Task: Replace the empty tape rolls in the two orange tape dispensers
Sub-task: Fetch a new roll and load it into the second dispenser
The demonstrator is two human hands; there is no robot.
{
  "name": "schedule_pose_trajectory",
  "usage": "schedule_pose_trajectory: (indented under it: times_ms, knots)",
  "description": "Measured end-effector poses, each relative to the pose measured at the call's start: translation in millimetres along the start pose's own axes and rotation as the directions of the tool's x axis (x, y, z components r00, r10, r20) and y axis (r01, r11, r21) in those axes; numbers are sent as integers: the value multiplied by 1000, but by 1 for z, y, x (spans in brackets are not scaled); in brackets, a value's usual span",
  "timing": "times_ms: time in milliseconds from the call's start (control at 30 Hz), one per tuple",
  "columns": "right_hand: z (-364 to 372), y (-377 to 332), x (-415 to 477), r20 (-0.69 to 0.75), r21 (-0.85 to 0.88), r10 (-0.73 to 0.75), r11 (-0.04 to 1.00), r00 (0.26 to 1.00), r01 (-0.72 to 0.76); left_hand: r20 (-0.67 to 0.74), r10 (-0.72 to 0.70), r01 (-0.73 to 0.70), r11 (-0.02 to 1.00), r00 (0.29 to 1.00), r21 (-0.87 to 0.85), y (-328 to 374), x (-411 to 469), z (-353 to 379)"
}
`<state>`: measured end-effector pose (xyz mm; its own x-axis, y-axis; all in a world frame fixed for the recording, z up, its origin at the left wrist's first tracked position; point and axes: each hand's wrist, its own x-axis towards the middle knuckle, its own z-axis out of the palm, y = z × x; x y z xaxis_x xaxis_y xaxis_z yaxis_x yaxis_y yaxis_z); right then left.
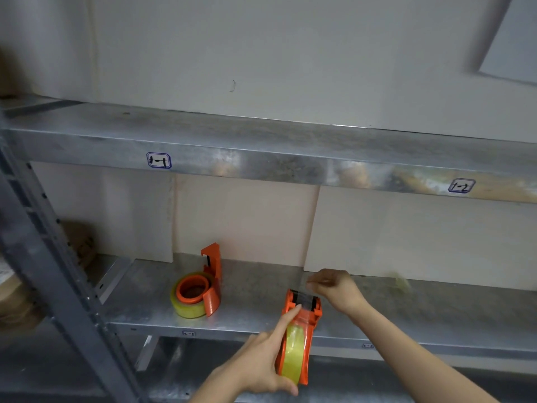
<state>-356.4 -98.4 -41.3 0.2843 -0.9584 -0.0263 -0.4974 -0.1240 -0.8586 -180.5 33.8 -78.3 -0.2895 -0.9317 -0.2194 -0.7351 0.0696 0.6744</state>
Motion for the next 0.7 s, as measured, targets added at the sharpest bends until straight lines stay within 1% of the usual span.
schedule_pose_trajectory:
  times_ms: [167,333,367,500,600,700]
  knots:
    - [3,1,-1,2,0,-10,1000,1000,10,-8,4,-4,1000,1000,14,0,0,2]
    - [-1,-3,-3,-83,89,-1,996,997,8,-13,4,-5,1000,1000,-23,2,-3,0]
    - [-4,-5,-2,-99,90,-4,996,995,13,-14,11,-11,999,1000,-32,3,-4,0]
    - [-11,-14,3,-115,0,-40,999,993,40,-33,27,-29,997,999,-68,7,-4,-3]
    - [-12,-20,5,-148,26,-58,998,987,63,-41,14,-17,997,999,-77,11,-6,-7]
    - [-11,-17,2,-163,47,-40,998,986,48,-25,11,-12,998,1000,-63,12,-7,-7]
